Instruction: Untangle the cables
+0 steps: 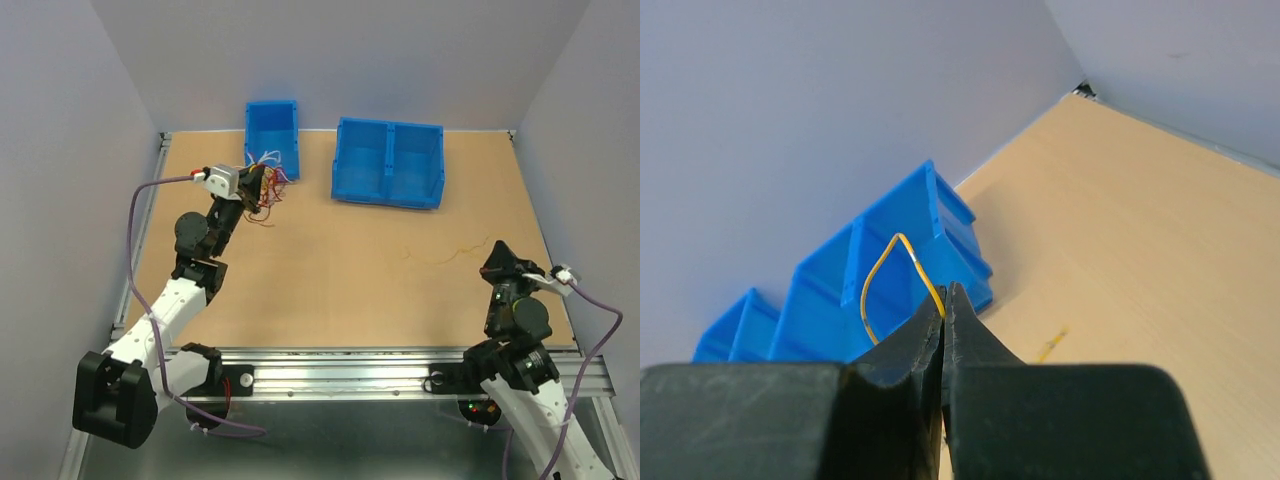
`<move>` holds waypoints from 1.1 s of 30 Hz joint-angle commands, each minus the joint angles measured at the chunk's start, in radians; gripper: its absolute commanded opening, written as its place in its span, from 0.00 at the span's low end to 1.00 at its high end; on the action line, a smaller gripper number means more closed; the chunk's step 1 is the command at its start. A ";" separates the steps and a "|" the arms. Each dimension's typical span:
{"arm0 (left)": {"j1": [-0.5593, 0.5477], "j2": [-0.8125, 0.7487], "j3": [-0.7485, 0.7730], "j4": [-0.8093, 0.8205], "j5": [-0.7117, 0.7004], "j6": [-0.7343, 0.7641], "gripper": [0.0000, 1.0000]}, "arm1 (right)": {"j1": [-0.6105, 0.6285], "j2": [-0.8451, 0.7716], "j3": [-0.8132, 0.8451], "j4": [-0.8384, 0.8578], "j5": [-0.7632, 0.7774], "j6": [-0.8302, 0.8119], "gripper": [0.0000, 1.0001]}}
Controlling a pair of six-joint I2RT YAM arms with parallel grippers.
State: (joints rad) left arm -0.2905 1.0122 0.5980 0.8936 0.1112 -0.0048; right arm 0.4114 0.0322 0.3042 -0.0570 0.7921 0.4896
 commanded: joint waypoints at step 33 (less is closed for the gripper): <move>-0.223 0.065 -0.035 0.071 0.200 0.255 0.19 | -0.013 1.204 0.858 0.554 -0.183 -0.381 0.01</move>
State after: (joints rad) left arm -0.5011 1.1122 0.5762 0.8829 0.3317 0.2230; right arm 0.4110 1.2209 1.0985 0.3977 0.5110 0.1356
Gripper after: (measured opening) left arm 0.189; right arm 0.014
